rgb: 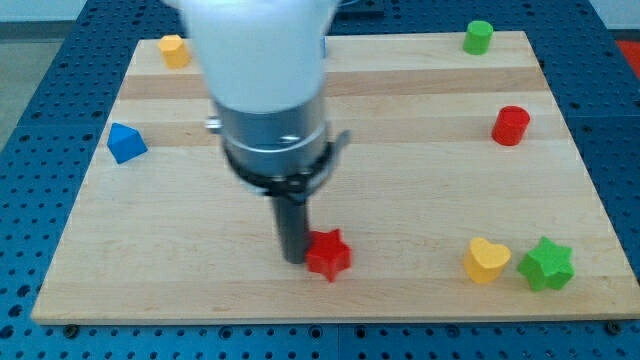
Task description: Push the red star to the left of the yellow heart
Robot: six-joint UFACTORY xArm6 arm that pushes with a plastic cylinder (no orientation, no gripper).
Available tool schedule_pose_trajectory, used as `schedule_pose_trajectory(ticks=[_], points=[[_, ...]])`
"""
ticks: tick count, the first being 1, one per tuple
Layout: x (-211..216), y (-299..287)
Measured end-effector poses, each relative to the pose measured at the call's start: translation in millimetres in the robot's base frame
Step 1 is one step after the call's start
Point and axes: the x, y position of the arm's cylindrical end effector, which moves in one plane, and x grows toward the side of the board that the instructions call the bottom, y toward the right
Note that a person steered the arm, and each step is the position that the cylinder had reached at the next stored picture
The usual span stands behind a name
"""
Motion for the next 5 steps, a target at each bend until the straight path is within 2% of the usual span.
schedule_pose_trajectory(ticks=[1, 2, 3, 4, 5], points=[[0.0, 30.2], [0.0, 19.1], [0.0, -37.3], [4.6, -57.7], [5.9, -13.3]])
